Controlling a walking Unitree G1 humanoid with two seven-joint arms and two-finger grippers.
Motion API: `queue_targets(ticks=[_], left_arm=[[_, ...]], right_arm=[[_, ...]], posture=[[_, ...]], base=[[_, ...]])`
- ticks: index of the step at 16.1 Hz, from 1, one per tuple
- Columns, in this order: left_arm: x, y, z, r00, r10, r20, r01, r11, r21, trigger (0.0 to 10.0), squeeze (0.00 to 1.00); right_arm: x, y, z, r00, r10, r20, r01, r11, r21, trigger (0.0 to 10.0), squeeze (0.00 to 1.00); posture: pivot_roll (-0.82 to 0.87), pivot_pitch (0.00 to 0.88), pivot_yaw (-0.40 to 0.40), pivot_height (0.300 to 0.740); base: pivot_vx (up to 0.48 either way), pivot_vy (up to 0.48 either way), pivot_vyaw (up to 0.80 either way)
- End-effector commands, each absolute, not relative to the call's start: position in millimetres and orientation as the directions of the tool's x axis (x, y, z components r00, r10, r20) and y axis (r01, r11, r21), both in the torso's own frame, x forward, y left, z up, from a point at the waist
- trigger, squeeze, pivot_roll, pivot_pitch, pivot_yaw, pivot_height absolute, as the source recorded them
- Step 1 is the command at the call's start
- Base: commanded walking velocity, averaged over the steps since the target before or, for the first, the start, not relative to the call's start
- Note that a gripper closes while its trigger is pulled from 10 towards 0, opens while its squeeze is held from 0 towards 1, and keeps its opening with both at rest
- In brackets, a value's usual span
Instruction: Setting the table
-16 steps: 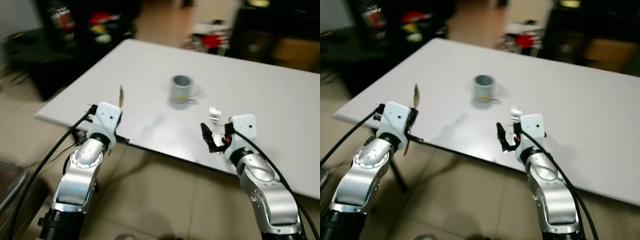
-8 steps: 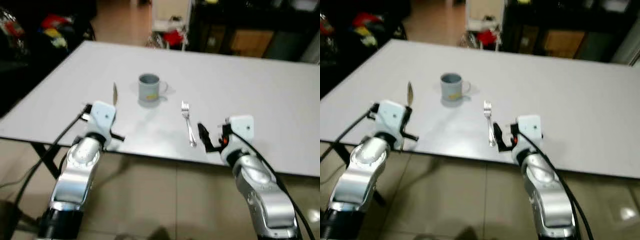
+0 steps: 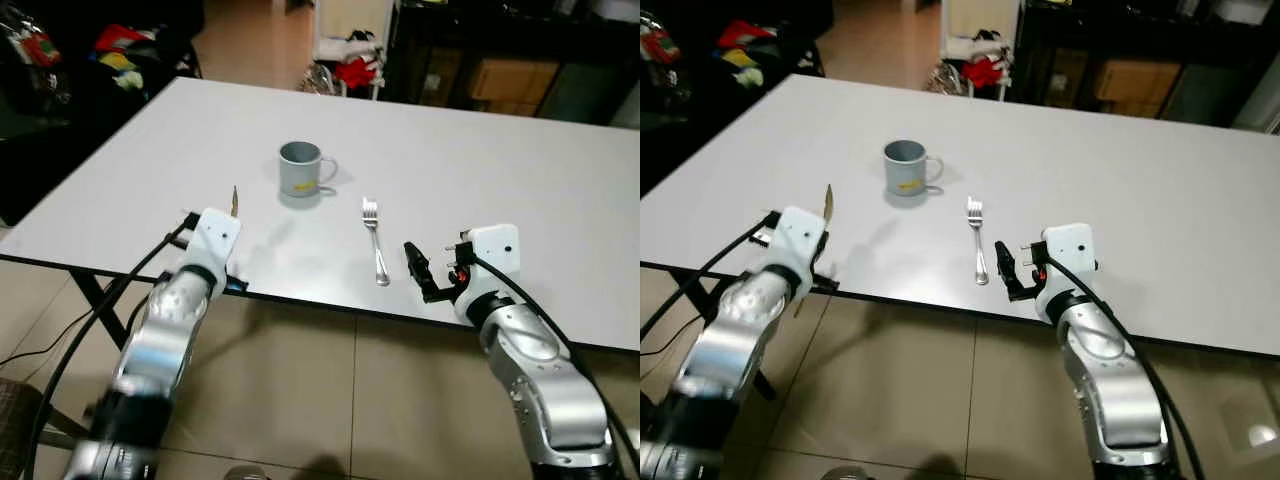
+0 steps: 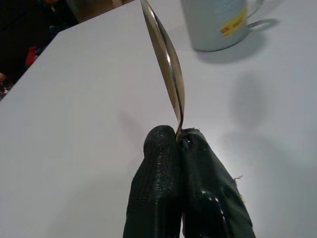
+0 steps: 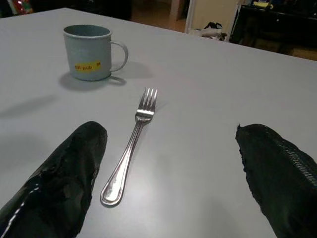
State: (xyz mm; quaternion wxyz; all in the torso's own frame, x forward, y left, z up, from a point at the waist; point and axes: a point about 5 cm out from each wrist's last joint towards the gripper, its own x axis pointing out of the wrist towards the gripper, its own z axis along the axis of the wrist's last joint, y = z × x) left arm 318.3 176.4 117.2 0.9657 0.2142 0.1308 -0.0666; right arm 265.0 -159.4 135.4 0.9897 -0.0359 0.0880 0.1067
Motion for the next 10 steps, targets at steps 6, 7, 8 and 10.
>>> queue_targets(ticks=[6,7,8,10], left_arm=[[383,153,131,0.931,-0.109,-0.348,0.294,0.788,0.541,10.0,0.0],[388,155,132,0.925,-0.086,-0.371,0.281,0.812,0.512,10.0,0.0],[389,155,131,0.921,-0.077,-0.383,0.272,0.828,0.49,10.0,0.0],[393,160,129,0.909,-0.016,-0.417,0.233,0.849,0.475,10.0,0.0]], right_arm=[[264,-149,138,0.845,0.462,-0.269,-0.499,0.863,-0.085,10.0,0.0],[262,-147,140,0.832,0.481,-0.275,-0.521,0.848,-0.094,10.0,0.0],[261,-147,141,0.831,0.485,-0.274,-0.525,0.846,-0.096,10.0,0.0],[252,-147,143,0.819,0.5,-0.281,-0.539,0.838,-0.082,10.0,0.0]], posture=[[0.07,0.0,0.013,0.74],[0.05,0.0,0.026,0.74],[0.04,0.0,0.029,0.74],[0.02,0.0,0.04,0.74]], base=[[0.0,0.0,0.0],[0.0,0.0,0.0],[0.0,0.0,0.0],[0.0,0.0,0.0]])
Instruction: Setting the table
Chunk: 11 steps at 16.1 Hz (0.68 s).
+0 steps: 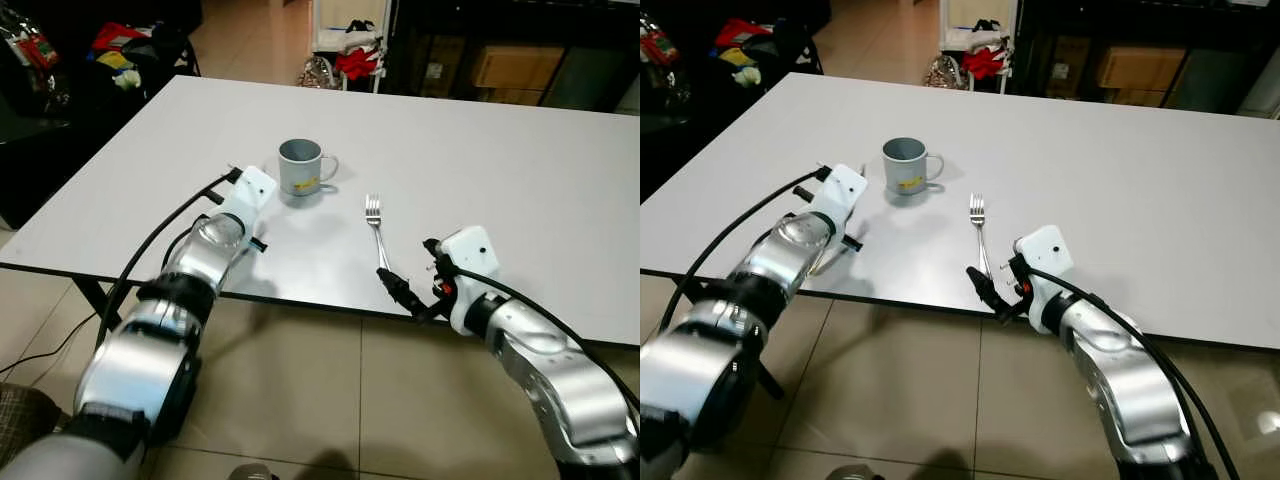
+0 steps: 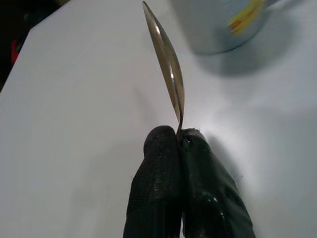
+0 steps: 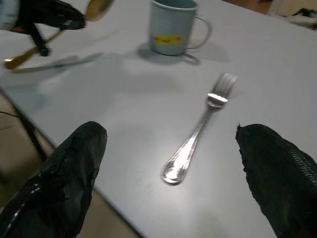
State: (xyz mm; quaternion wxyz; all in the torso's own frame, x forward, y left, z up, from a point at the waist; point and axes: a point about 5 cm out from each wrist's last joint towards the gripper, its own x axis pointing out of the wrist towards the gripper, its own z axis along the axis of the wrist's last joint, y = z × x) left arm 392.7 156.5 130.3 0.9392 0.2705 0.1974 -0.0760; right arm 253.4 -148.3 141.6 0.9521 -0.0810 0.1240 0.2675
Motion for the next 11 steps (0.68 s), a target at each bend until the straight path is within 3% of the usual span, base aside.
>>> queue_targets(ticks=[1,11], left_arm=[[392,160,126,0.895,-0.006,-0.445,0.233,0.858,0.457,10.0,0.0],[392,162,121,0.889,0.037,-0.456,0.245,0.802,0.544,10.0,0.0]], right_arm=[[247,-148,143,0.813,0.505,-0.291,-0.545,0.835,-0.075,10.0,0.0],[222,-146,150,0.785,0.53,-0.319,-0.571,0.82,-0.045,10.0,0.0]], posture=[[0.01,0.0,0.041,0.74],[-0.05,0.0,0.072,0.74]], base=[[0.0,0.0,0.0],[0.0,0.0,0.0]])
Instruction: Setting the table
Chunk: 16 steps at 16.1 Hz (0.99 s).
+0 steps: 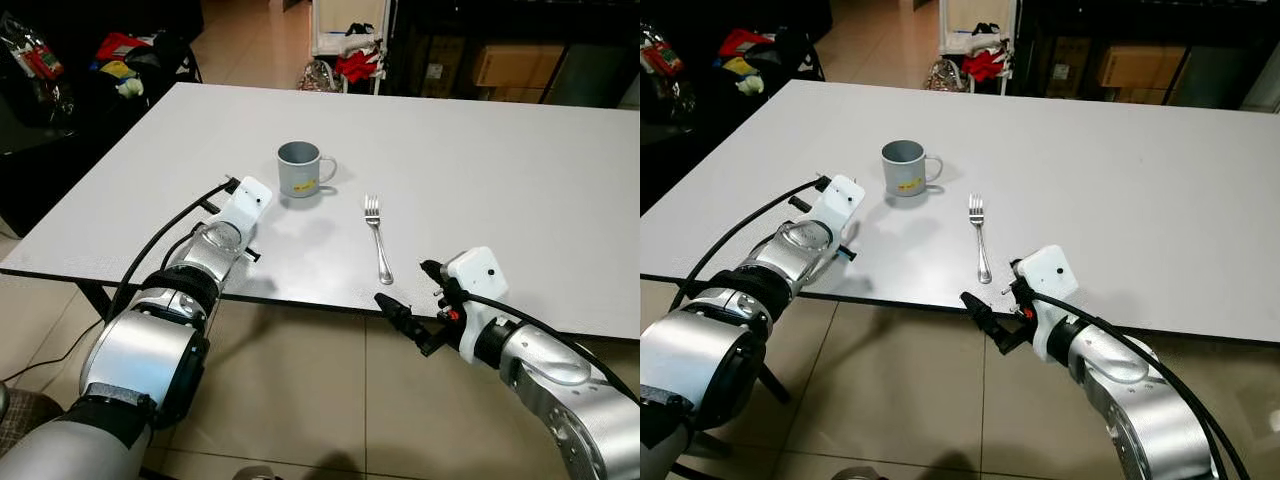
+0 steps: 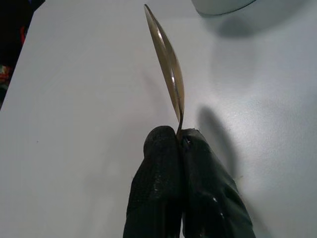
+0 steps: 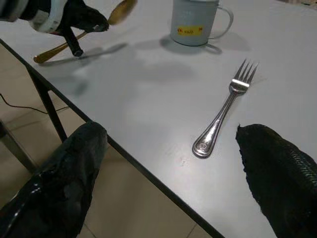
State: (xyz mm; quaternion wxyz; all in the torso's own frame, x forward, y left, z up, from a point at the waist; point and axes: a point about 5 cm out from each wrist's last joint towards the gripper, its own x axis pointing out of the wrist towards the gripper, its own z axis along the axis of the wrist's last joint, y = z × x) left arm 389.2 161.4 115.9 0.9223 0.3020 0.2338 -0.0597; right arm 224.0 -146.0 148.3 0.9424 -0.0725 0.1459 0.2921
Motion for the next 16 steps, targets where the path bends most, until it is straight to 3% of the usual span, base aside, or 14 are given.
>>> queue_targets(ticks=[1,7,16], left_arm=[[392,163,123,0.891,0.043,-0.452,0.241,0.8,0.55,10.0,0.0],[390,179,119,0.892,0.082,-0.444,0.193,0.819,0.54,10.0,0.0],[386,197,116,0.883,0.108,-0.457,0.171,0.832,0.528,10.0,0.0]], right_arm=[[220,-146,152,0.795,0.52,-0.312,-0.56,0.827,-0.046,10.0,0.0],[218,-146,167,0.888,0.397,-0.234,-0.419,0.907,-0.051,10.0,0.0],[200,-146,175,0.866,0.431,-0.253,-0.451,0.892,-0.026,10.0,0.0]], posture=[[-0.06,0.0,0.075,0.74],[-0.08,0.092,0.062,0.74],[-0.08,0.145,0.005,0.74]], base=[[0.0,0.0,0.0],[0.0,0.0,0.0],[0.0,0.0,0.0]])
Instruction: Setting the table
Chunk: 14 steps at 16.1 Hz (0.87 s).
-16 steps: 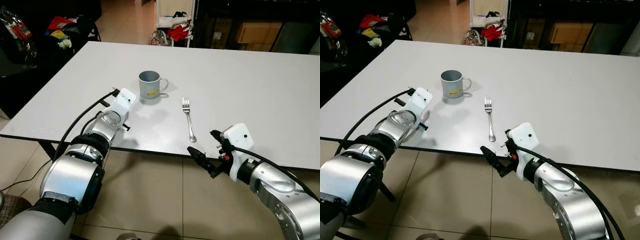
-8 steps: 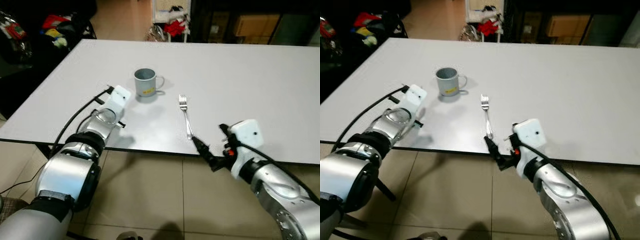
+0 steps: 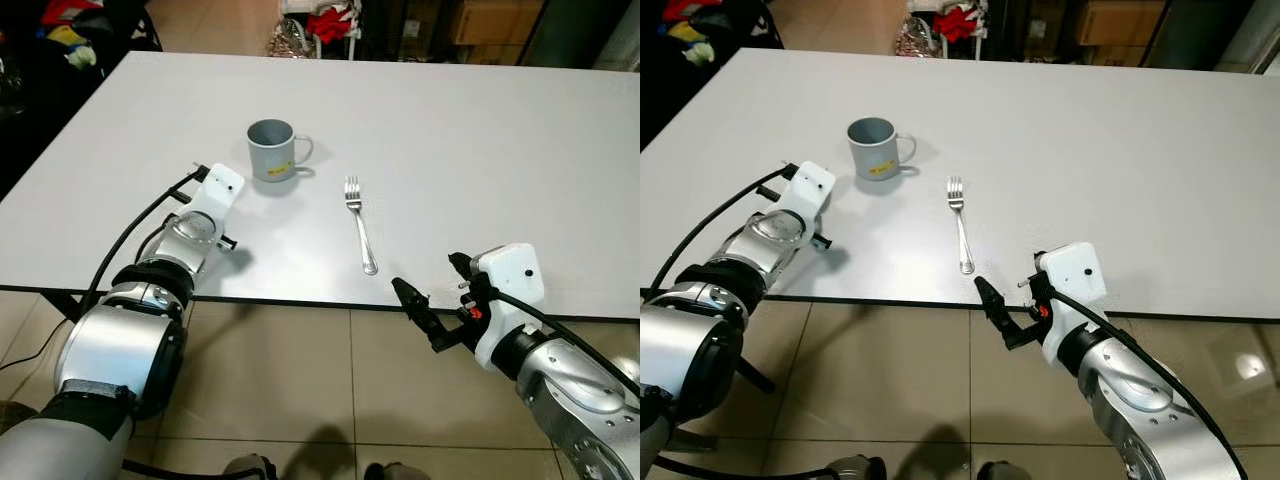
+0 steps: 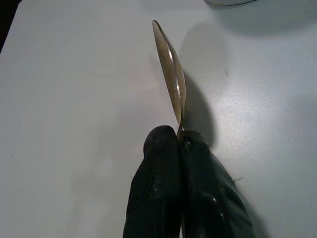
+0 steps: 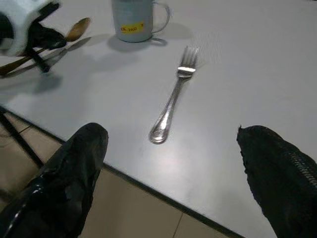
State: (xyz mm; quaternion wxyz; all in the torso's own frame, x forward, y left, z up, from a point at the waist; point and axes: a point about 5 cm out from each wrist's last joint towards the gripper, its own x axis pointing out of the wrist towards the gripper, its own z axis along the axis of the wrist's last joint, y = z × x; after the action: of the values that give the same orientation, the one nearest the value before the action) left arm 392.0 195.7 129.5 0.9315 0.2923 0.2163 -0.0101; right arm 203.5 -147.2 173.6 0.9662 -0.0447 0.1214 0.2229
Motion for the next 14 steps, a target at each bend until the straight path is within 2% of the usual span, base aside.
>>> queue_targets(ticks=[1,3,8,10,11,12,13,14], left_arm=[[384,200,114,0.876,0.125,-0.467,0.162,0.834,0.527,10.0,0.0],[385,202,117,0.875,0.129,-0.467,0.131,0.865,0.485,10.0,0.0],[389,194,122,0.88,0.106,-0.462,0.144,0.869,0.473,10.0,0.0],[390,190,123,0.883,0.1,-0.459,0.137,0.88,0.455,10.0,0.0],[390,190,124,0.884,0.102,-0.456,0.134,0.879,0.457,10.0,0.11],[391,191,125,0.885,0.114,-0.451,0.121,0.88,0.46,10.0,0.41],[391,194,126,0.885,0.13,-0.446,0.101,0.883,0.459,10.0,0.64],[391,195,127,0.886,0.136,-0.444,0.091,0.887,0.453,10.0,1.0]], right_arm=[[198,-141,175,0.838,0.479,-0.263,-0.499,0.866,-0.014,10.0,0.0],[191,-135,176,0.781,0.562,-0.272,-0.575,0.817,0.035,10.0,0.0],[172,-133,179,0.651,0.702,-0.289,-0.699,0.703,0.132,10.0,0.0],[169,-134,180,0.636,0.714,-0.293,-0.709,0.69,0.143,10.0,0.0],[168,-135,181,0.636,0.713,-0.294,-0.708,0.691,0.146,10.0,0.0],[167,-135,181,0.637,0.713,-0.293,-0.706,0.692,0.15,10.0,0.0],[166,-135,181,0.636,0.714,-0.294,-0.706,0.692,0.154,10.0,0.0],[166,-135,181,0.635,0.714,-0.294,-0.706,0.691,0.155,10.0,0.0]], posture=[[-0.08,0.146,0.004,0.74],[-0.08,0.143,0.004,0.74],[-0.09,0.146,0.015,0.74],[-0.1,0.147,0.022,0.74],[-0.1,0.149,0.024,0.74],[-0.1,0.151,0.025,0.74],[-0.1,0.151,0.025,0.74],[-0.1,0.153,0.026,0.74]], base=[[0.0,0.0,0.0],[0.0,0.0,0.0],[0.0,0.0,0.0],[0.0,0.0,0.0],[0.0,0.0,0.0],[0.0,0.0,0.0],[0.0,0.0,0.0],[0.0,0.0,0.0]])
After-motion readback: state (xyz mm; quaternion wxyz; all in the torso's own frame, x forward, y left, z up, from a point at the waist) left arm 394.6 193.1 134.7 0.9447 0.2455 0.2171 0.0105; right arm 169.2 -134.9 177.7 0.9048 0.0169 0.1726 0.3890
